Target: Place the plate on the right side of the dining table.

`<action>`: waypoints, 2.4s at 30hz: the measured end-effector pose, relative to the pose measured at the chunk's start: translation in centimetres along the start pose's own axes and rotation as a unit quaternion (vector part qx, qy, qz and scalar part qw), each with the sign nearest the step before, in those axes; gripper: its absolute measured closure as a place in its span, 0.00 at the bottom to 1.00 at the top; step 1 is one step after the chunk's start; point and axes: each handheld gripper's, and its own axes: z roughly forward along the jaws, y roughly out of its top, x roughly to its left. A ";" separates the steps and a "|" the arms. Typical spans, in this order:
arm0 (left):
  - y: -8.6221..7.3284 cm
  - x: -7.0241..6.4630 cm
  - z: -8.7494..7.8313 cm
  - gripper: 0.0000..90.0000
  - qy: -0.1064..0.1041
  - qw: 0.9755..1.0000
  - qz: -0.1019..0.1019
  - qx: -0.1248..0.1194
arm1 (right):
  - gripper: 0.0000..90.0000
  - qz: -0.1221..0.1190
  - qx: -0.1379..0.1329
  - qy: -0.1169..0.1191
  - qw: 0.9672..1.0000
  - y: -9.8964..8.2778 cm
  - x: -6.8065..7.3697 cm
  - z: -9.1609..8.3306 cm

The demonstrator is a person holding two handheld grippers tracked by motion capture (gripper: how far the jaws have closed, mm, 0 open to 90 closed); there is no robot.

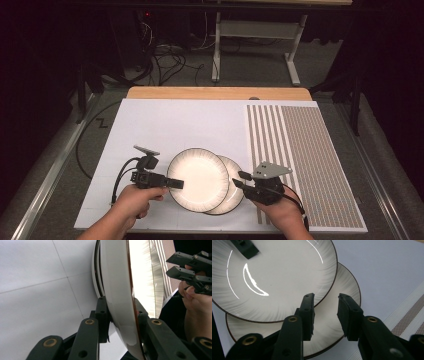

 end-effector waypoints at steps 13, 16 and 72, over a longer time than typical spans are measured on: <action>-0.3 0.1 -0.9 0.85 0.001 0.999 0.025 -0.043 | 0.58 0.015 -0.013 -0.014 1.000 -0.3 -1.0 -0.8; -0.3 0.1 -1.1 0.86 0.001 0.998 0.032 -0.055 | 0.56 0.017 -0.020 -0.017 1.000 -0.4 -1.3 -1.1; -3.2 -0.6 -2.2 0.87 0.045 0.933 0.272 -0.230 | 0.01 0.046 -0.104 -0.089 0.990 -2.9 -3.4 -5.4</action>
